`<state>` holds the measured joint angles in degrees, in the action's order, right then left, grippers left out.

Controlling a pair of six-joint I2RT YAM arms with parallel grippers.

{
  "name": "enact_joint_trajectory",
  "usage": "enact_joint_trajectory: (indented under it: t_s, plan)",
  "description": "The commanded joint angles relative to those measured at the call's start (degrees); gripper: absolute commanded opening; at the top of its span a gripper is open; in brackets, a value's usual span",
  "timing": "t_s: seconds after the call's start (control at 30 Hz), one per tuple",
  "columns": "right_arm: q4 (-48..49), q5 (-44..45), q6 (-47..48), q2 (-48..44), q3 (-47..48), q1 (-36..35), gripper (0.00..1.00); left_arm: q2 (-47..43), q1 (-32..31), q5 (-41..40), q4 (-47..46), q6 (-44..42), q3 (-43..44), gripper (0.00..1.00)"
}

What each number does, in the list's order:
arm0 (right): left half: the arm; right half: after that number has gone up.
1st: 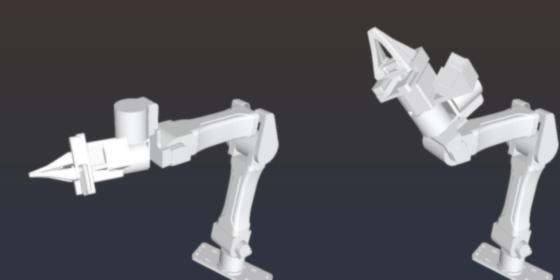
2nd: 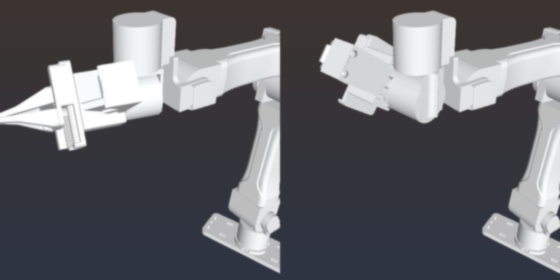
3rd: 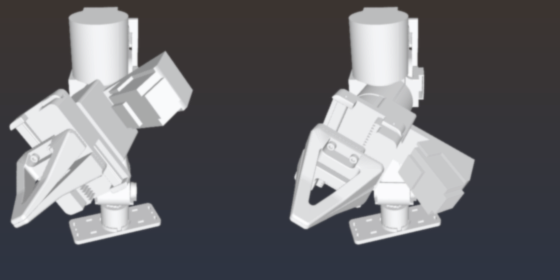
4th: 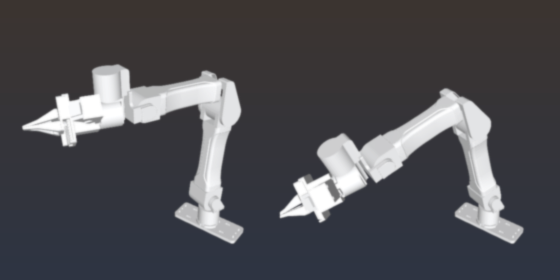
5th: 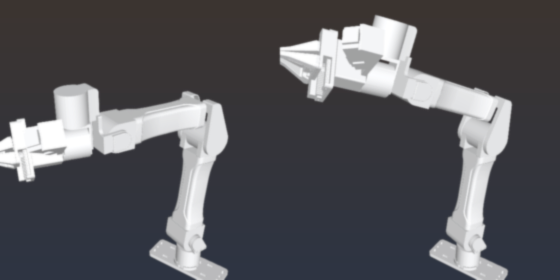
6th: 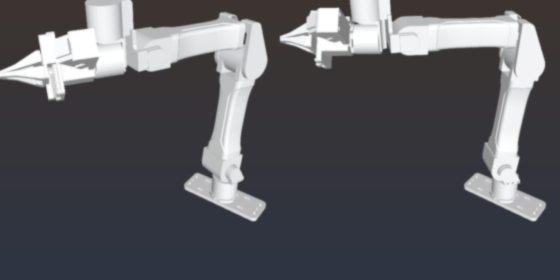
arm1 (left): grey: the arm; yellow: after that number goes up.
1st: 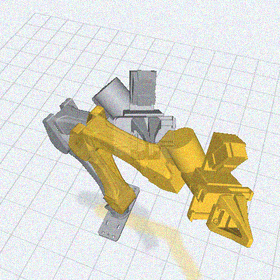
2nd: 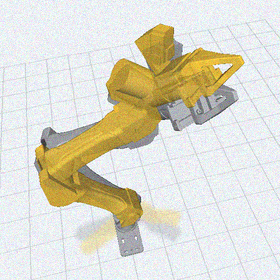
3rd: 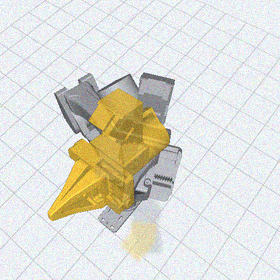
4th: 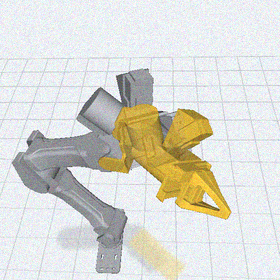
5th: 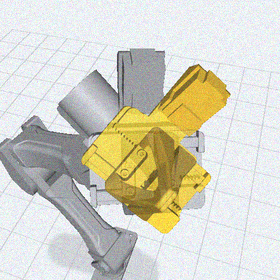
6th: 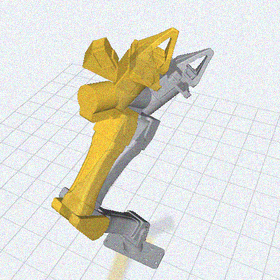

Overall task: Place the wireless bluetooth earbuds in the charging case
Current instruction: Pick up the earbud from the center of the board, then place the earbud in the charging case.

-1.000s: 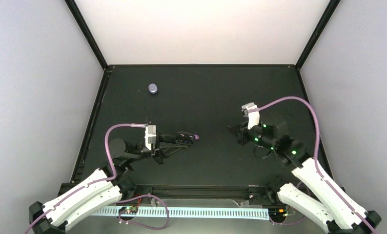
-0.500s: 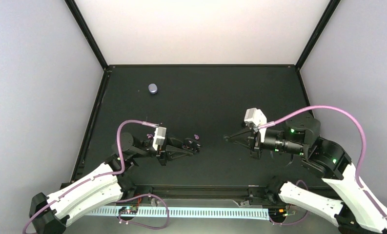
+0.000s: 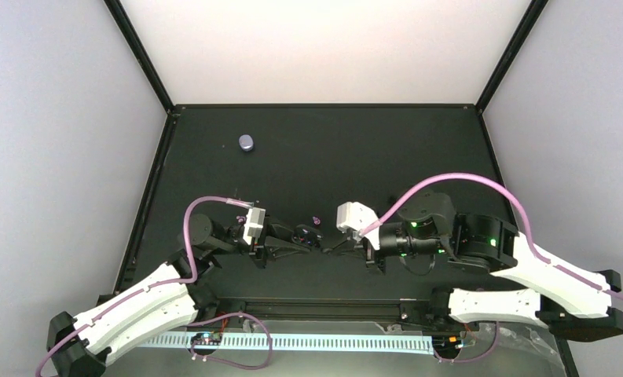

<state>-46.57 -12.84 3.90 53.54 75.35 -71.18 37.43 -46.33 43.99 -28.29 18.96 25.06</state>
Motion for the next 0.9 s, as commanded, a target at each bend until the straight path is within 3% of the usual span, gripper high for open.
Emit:
enact_joint_trajectory:
  t_s: [0.0,0.87]
  plan:
    - [2.5,1.7,1.2,1.3,1.2,-1.6,0.01,-1.0,-0.7,2.3,-0.6,-1.3,2.2,0.02]
    - [3.5,2.2,1.5,4.9,0.9,-1.8,0.01,-1.2,-1.9,3.8,-1.1,-1.3,2.2,0.01]
